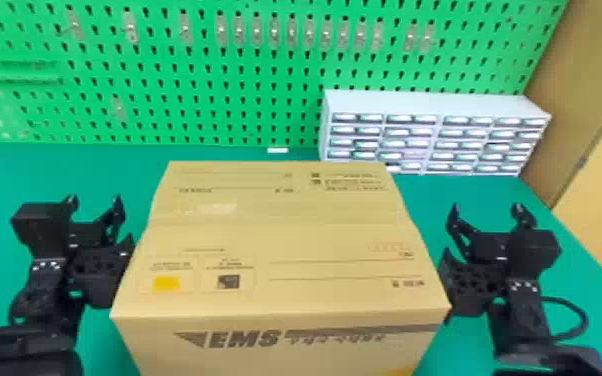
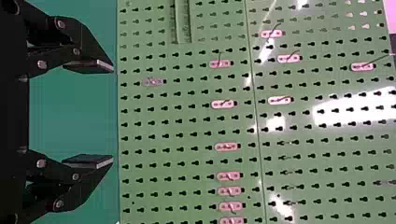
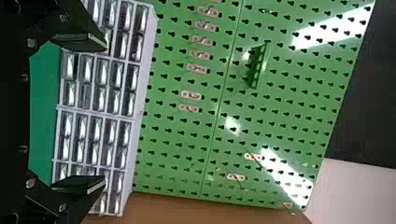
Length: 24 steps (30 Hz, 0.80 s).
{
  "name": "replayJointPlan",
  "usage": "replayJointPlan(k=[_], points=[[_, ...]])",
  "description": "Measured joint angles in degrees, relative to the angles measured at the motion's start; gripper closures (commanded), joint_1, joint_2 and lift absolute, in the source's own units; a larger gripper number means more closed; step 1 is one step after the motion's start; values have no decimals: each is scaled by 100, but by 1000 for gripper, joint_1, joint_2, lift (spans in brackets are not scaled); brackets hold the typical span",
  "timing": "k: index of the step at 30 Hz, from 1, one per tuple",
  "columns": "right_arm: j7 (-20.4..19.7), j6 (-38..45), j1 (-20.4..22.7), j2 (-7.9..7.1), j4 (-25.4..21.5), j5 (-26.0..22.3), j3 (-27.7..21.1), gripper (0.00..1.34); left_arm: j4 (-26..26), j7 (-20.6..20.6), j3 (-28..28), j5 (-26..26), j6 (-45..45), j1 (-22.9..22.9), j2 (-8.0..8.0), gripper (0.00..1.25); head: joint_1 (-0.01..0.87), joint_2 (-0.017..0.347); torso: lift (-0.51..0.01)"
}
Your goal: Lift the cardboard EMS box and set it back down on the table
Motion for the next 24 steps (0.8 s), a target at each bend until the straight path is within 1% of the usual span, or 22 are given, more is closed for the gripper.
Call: replayJointPlan(k=[24], points=[[1, 3, 3, 4, -6, -7, -35, 277, 0, 0, 24, 3, 0, 10, 0, 553, 678, -14, -80]])
